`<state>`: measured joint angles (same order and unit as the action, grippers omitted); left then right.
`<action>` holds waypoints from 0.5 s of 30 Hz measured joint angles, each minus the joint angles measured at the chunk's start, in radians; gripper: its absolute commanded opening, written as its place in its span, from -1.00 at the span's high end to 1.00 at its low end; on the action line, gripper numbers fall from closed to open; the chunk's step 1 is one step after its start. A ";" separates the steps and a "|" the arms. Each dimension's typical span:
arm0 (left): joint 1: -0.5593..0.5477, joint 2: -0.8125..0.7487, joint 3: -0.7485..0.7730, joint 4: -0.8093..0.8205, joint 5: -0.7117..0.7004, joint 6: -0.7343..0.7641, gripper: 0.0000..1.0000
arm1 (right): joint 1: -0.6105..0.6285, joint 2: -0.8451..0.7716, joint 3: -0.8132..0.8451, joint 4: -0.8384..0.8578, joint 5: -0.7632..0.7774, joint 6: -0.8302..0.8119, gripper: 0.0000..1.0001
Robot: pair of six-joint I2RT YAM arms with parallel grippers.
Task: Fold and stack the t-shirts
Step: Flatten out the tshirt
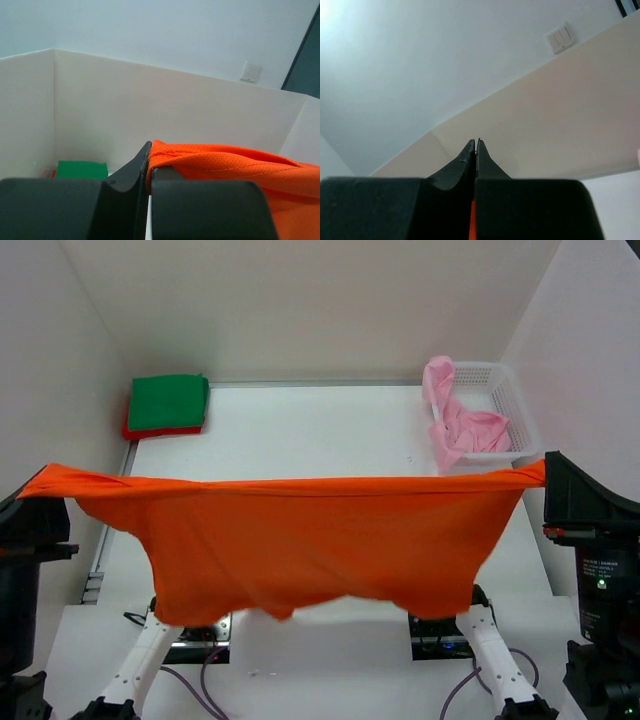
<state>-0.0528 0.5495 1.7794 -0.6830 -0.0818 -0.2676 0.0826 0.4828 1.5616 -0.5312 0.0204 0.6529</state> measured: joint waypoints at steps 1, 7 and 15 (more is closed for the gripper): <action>-0.002 0.010 -0.005 0.002 -0.008 0.002 1.00 | 0.000 0.003 -0.002 0.003 0.002 -0.001 1.00; -0.012 0.121 -0.192 0.120 -0.044 0.004 1.00 | 0.000 0.108 -0.216 0.084 0.025 -0.003 1.00; -0.012 0.346 -0.591 0.236 -0.069 0.000 1.00 | 0.000 0.364 -0.662 0.189 0.071 0.045 1.00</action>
<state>-0.0647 0.8951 1.1881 -0.4469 -0.1513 -0.2680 0.0826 0.8471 0.8997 -0.3424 0.0910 0.6975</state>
